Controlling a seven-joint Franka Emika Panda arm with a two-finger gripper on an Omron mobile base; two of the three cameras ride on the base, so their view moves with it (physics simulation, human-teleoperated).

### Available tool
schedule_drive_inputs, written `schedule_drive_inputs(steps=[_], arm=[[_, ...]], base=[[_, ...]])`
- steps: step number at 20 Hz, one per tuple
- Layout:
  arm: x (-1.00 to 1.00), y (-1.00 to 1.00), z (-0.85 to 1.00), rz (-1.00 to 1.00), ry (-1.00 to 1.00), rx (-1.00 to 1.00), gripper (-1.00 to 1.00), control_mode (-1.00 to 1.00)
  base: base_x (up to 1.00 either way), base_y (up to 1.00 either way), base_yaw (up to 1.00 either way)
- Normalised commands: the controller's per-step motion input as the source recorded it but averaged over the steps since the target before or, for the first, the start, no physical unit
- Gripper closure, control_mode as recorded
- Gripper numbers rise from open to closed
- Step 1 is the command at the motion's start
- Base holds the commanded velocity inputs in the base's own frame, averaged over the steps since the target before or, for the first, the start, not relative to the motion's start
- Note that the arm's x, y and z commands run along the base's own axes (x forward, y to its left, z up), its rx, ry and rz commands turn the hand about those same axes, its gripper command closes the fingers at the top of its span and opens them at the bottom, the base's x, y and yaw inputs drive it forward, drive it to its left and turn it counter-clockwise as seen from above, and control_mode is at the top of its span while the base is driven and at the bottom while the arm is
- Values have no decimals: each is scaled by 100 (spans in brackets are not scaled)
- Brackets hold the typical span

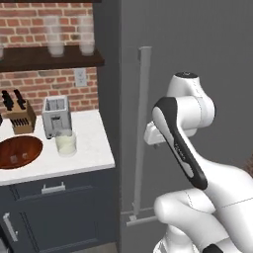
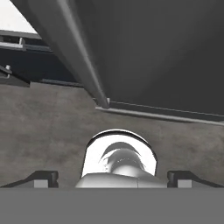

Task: Grab a lemon wedge from the fridge and one ice cube from the ice bowl, and put them in the glass of lemonade.

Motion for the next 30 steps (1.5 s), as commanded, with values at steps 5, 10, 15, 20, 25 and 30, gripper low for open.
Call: schedule_drive_inputs(steps=[5, 10, 15, 20, 25, 30], arm=[[0, 0, 0, 0, 0, 0, -100, 100], [0, 0, 0, 0, 0, 0, -100, 100], [0, 0, 0, 0, 0, 0, -100, 100], [0, 0, 0, 0, 0, 0, -100, 100], [0, 0, 0, 0, 0, 0, -100, 100], [0, 0, 0, 0, 0, 0, -100, 100]], base=[[-30, 48, -33], [-10, 2, -26], [-25, 20, -32], [-35, 15, -24], [-69, 13, -3], [-82, 2, 0]])
